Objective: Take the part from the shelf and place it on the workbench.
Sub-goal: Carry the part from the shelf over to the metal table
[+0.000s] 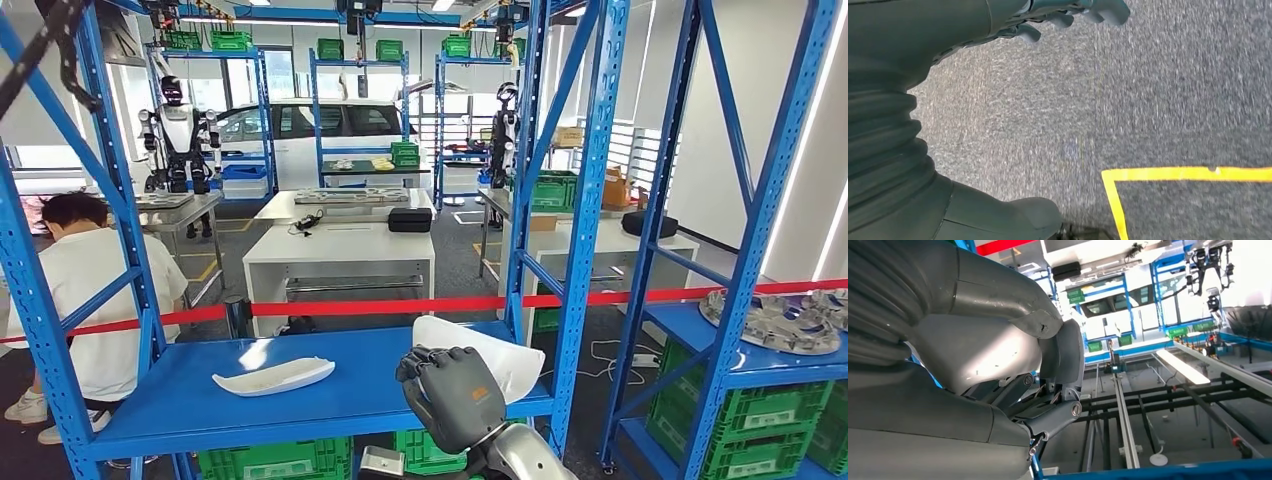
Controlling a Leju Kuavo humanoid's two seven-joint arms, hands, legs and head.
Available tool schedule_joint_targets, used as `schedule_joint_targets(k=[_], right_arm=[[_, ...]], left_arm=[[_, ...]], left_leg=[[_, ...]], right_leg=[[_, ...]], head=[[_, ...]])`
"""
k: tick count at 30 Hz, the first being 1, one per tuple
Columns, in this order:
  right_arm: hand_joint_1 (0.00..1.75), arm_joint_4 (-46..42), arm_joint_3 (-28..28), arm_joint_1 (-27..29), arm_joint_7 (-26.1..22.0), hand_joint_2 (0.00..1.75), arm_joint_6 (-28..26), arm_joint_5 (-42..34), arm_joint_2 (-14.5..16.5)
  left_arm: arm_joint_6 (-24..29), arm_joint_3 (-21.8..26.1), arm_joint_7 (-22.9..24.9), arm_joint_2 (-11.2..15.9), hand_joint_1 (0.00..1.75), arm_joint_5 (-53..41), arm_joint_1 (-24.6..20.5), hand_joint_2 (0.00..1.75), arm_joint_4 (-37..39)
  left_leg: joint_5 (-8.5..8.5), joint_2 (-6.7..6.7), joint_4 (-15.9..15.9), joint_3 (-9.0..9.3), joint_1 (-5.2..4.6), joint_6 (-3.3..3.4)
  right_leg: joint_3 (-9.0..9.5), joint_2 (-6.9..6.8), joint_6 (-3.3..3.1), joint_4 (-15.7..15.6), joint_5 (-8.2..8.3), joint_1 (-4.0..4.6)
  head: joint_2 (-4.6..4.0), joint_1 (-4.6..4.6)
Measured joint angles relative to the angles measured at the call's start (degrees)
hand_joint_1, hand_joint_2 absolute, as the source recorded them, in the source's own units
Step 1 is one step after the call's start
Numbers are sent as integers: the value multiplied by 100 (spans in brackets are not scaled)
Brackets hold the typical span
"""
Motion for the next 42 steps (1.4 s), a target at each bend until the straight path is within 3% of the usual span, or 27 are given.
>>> schedule_joint_targets(k=[2, 4, 5, 6, 7, 10, 12, 15, 17, 19, 21, 22, 25, 27, 30, 35, 42], right_arm=[[175, 0, -5, -7, -4, 175, 1, 3, -1], [175, 0, -6, -4, -8, 175, 3, 5, -2], [175, 1, -6, 2, -8, 175, 5, 5, -2], [175, 1, -6, 6, -8, 175, 7, 5, -3], [175, 1, -6, 7, -8, 175, 7, 5, -3], [175, 0, -6, -18, -16, 175, 5, 5, -2], [175, 0, -6, -40, -20, 175, 5, 6, -1], [175, 0, -6, -59, -20, 175, 5, 8, 3], [175, 0, -6, -71, -22, 175, 4, 10, 11], [175, 0, -6, -67, -24, 175, 3, 18, 16], [175, 1, -6, -53, -23, 175, 1, 27, 16], [175, 1, -6, -50, -22, 175, -1, 30, 16], [175, 0, -7, -55, -16, 175, -7, 37, 15], [175, 0, -8, -56, -14, 175, -9, 40, 13], [175, 0, -8, -54, -8, 175, -8, 43, 10], [175, 0, -8, -54, -7, 175, -8, 43, 8], [175, -1, -8, -53, -33, 175, -58, 42, 8]], left_arm=[[0, 2, -1, 4, 0, -2, -9, 175, -2], [0, 3, -3, 6, 0, -3, -11, 175, -3], [0, 4, -4, 5, 0, -3, -9, 175, -2], [0, 6, -4, 5, 0, -3, -8, 175, -2], [0, 7, -4, 5, 0, -3, -7, 175, -2], [0, 9, -8, 3, 0, -3, -9, 175, -3], [1, 9, -11, 1, 0, -4, -10, 175, -2], [2, 11, -15, 1, 0, -5, -9, 175, -1], [3, 13, -17, 4, 0, -5, -10, 175, -1], [3, 14, -17, 5, 0, -5, -9, 175, -1], [2, 17, -17, 7, 0, -5, -7, 175, -1], [2, 18, -22, 10, 0, -5, -7, 175, -1], [-13, 22, -105, 17, 0, -1, -19, 175, -4], [-45, 24, -185, 15, 0, -14, -28, 175, -3], [-90, 25, -242, 17, 0, -41, -24, 175, -2], [-113, 26, -257, 25, 0, -52, -29, 175, -1], [-123, 26, -255, 33, 0, -63, -29, 175, -2]], left_leg=[[77, 13, -15, -67, 17, 65], [149, 16, -7, -171, 15, 88], [184, 17, -1, -226, 14, 87], [217, 17, 5, -276, 13, 82], [248, 15, 9, -317, 13, 73], [329, 8, 13, -378, 5, 12], [381, 11, 0, -395, 6, -60], [385, 13, 9, -443, 18, -163], [87, 8, 380, -608, 20, -209], [-350, 5, 1111, -874, 24, -251], [-519, 6, 1529, -956, 27, -277], [-454, 8, 1418, -833, 27, -279], [-130, 12, 323, -123, 17, -233], [-91, 7, -27, 62, 10, -162], [-40, 3, -37, 36, 3, -101], [-1, 8, -29, -5, -13, -40], [11, 7, -19, -27, -32, -6]], right_leg=[[-193, 14, 65, 476, -358, -19], [-487, 21, 110, 1265, -808, -29], [-562, 22, 117, 1528, -923, -32], [-524, 23, 113, 1572, -932, -33], [-354, 23, 97, 1372, -845, -34], [432, 28, 5, 169, -509, -3], [569, 32, -44, -114, -460, 38], [523, 27, -142, -164, -336, 24], [475, 12, -212, -217, -240, -12], [390, 5, -242, -214, -179, -7], [296, 3, -235, -194, -127, -3], [255, 4, -223, -180, -105, -4], [169, 4, -168, -115, -65, -3], [120, 5, -151, -80, -45, 22], [96, 8, -210, -101, 7, 48], [96, 9, -107, -170, 93, 36], [102, 5, -36, -207, 137, 19]], head=[[0, 7], [-1, 12], [-1, 13], [0, 14], [1, 15], [-1, 11], [-1, 9], [0, 9], [-1, 1], [0, -5], [1, -8], [0, -8], [-1, -10], [-1, -6], [-1, 2], [-1, 7], [-1, 5]])
